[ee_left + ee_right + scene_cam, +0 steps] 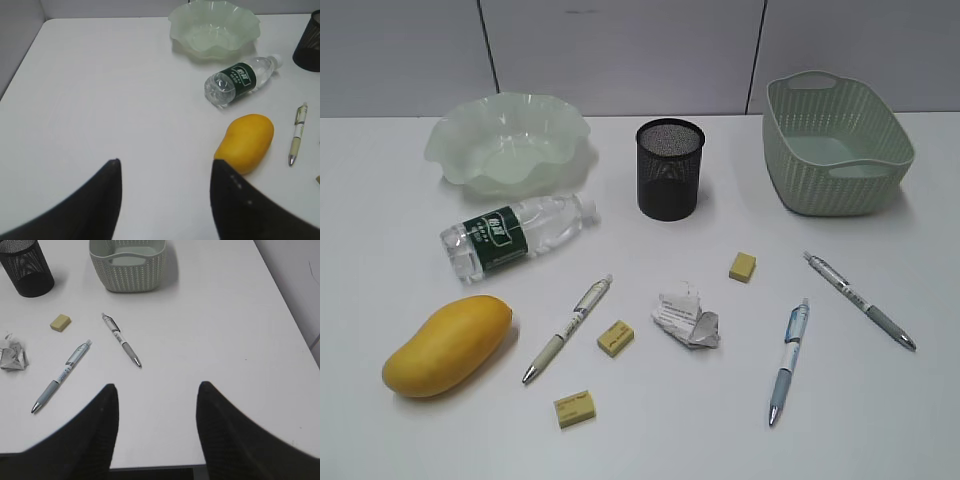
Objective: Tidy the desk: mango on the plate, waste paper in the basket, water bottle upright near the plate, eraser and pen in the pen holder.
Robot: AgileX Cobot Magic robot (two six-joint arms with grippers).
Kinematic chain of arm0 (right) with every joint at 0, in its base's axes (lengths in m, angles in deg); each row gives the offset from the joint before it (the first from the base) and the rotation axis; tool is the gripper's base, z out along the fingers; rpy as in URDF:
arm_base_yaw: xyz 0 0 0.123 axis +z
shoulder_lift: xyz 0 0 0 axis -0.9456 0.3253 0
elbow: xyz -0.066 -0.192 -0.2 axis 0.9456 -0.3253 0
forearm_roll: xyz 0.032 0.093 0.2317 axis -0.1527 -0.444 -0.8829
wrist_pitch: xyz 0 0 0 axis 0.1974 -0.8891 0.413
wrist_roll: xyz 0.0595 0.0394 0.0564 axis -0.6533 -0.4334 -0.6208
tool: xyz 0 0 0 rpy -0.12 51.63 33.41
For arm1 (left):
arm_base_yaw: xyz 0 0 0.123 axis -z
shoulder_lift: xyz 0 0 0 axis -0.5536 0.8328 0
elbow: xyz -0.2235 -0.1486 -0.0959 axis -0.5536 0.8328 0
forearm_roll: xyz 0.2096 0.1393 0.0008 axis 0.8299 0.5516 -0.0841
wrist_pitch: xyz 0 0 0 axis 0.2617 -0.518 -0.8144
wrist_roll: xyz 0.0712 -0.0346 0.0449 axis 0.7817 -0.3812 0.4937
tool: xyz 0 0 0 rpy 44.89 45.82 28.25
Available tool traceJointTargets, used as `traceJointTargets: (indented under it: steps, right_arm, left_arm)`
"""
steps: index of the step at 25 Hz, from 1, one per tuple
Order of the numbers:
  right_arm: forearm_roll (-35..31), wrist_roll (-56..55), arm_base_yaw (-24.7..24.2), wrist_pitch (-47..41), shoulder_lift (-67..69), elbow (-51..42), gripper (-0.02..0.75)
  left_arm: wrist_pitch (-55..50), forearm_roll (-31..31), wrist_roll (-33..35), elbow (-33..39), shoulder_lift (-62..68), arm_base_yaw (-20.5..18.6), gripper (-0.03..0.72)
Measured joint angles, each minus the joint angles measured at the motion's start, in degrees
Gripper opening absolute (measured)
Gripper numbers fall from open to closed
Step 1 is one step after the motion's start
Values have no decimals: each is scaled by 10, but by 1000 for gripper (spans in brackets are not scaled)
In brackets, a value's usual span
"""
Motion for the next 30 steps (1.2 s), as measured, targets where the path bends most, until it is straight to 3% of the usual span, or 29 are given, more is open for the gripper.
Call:
traceJointTargets:
  steps: [30]
  right_arm:
    - [0, 0, 0, -1, 0, 0, 405]
  left_arm:
    - [0, 0, 0, 0, 0, 4, 298]
